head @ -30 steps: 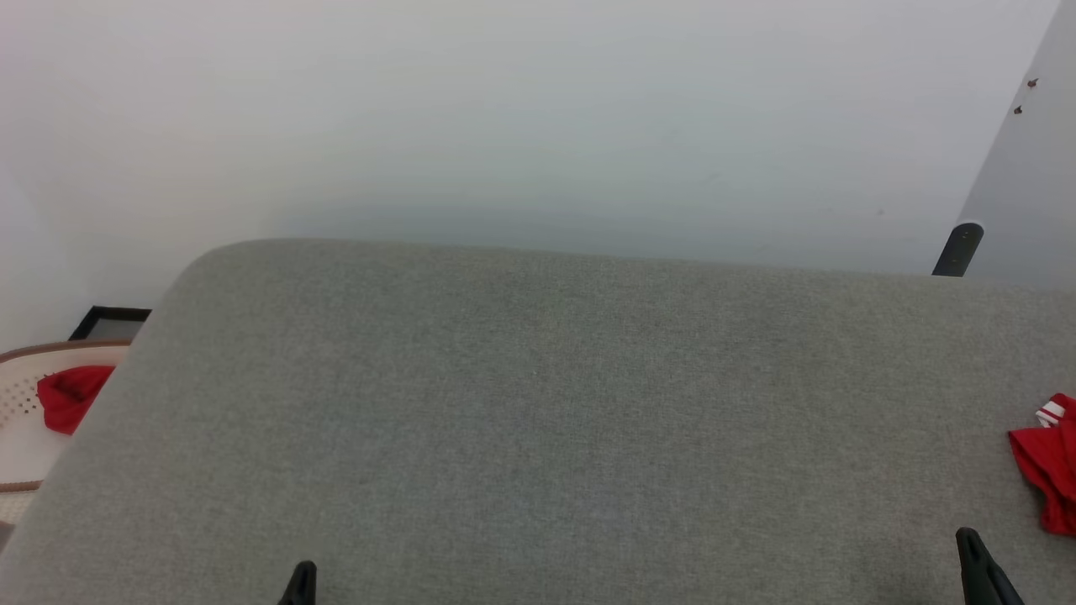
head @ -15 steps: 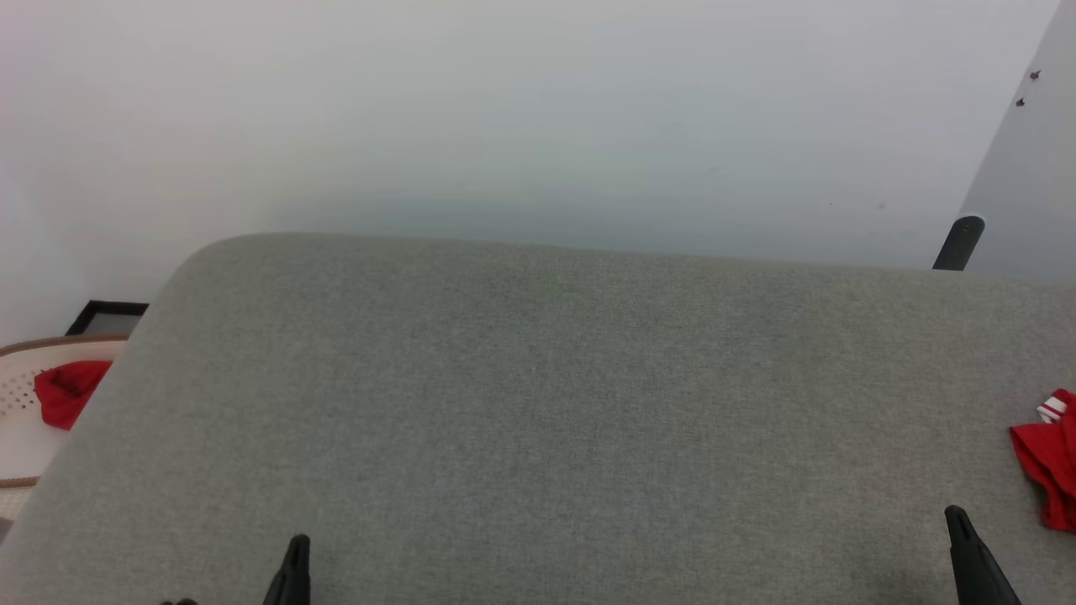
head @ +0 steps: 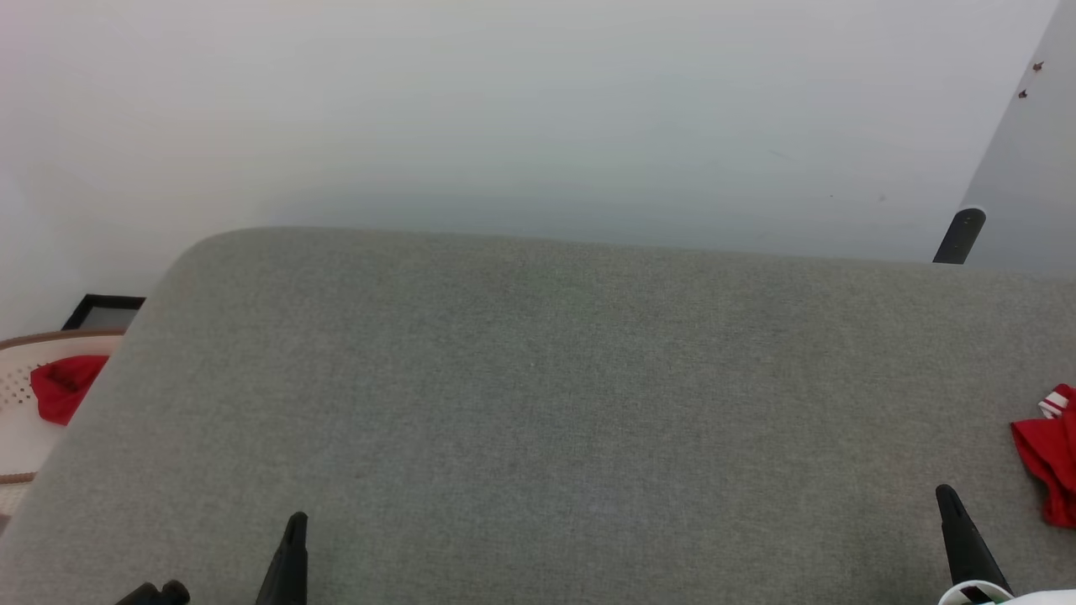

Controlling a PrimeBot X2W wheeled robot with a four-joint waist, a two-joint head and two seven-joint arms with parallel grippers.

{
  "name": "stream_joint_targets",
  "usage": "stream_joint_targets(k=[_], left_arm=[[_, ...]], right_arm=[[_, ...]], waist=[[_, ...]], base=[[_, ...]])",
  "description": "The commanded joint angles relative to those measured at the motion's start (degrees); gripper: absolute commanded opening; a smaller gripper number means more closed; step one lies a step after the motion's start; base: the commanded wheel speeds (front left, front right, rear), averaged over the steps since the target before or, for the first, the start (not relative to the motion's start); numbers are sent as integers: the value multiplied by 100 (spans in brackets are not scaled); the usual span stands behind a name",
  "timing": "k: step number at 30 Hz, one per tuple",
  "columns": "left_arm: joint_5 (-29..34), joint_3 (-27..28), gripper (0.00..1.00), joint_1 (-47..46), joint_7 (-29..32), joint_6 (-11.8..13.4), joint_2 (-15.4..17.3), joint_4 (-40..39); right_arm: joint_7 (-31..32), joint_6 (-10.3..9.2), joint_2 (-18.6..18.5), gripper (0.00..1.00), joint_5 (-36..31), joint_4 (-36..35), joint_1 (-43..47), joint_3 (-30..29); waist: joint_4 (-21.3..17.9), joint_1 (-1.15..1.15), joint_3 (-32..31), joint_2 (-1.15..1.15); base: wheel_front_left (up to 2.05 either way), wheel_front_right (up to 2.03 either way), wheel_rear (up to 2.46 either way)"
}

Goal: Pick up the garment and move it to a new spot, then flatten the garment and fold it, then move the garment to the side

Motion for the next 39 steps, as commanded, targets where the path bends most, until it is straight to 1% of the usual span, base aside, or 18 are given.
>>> stream_joint_targets(k=[1,22,39], left_arm=[[-195,49,0,-153,46,-7,0,-41],[-1457,189,0,-512,422,-10,-115,98],[-2256,281,0,-739,667,-13,-195,193]], right_arm=[[17,-2,-7,0,195,-16,-163,2],[154,-2,28,0,1453,317,-547,34],[237,-2,52,0,2244,535,-777,56]], waist=[[-2,0,8,0],[-19,0,102,0],[-32,0,174,0]], base=[[0,0,0],[0,0,0],[0,0,0]])
